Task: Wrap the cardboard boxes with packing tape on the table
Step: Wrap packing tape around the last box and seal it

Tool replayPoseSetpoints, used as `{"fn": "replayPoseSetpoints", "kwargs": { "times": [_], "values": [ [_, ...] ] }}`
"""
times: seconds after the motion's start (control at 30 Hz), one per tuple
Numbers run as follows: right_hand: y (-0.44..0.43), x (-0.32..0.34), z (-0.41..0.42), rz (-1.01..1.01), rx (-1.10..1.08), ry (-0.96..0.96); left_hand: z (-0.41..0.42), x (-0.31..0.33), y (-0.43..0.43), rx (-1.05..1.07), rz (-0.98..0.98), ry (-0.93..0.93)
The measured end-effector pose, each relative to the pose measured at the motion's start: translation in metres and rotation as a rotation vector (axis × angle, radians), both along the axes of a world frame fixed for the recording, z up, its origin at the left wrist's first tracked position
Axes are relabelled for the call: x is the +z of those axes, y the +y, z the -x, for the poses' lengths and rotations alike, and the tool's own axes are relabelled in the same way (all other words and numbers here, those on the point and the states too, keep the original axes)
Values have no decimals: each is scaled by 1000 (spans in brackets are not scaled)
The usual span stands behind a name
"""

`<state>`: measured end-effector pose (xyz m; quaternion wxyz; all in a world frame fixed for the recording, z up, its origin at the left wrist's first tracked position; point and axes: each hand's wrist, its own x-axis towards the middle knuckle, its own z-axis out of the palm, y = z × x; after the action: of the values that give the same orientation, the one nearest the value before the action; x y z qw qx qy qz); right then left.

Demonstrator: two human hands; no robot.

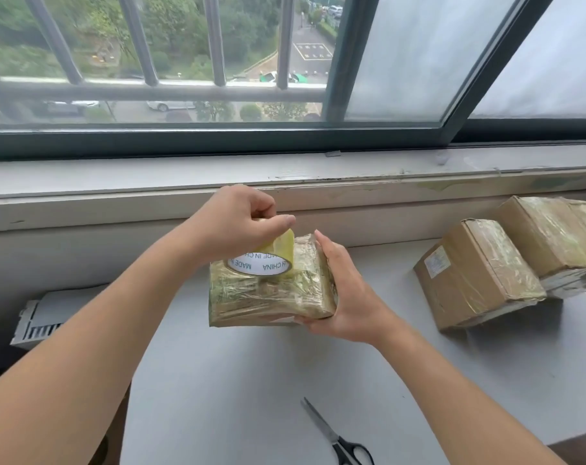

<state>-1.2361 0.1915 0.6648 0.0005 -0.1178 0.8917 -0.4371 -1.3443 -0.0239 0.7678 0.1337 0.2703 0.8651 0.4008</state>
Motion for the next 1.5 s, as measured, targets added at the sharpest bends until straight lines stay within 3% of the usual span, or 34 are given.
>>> {"fn": "replayPoseSetpoints", "kwargs": {
  "times": [0.13,0.23,0.43,0.57,0.67,0.93,1.1,1.5],
  "values": [
    [15,-6,-9,1,-45,10,0,5,7,-167,38,-179],
    [22,-10,-15,6,-60,17,-3,9,11,-212,42,-182],
    [16,-10,-15,5,-46,-2,-3,40,50,-138,137,132],
    [8,-7,-13,7,-49,-15,-10,62,78,-220,191,377],
    [5,-3,-14,21,-81,-48,-9,73,97,-280,215,455],
    [18,-14,-19,178,-154,-54,13,58,80,-151,193,321],
    [15,-15,-20,153,-147,-34,18,51,46,-96,259,332],
    [20,-13,-17,24,-51,79,21,-3,12,113,364,155]
  ]
}}
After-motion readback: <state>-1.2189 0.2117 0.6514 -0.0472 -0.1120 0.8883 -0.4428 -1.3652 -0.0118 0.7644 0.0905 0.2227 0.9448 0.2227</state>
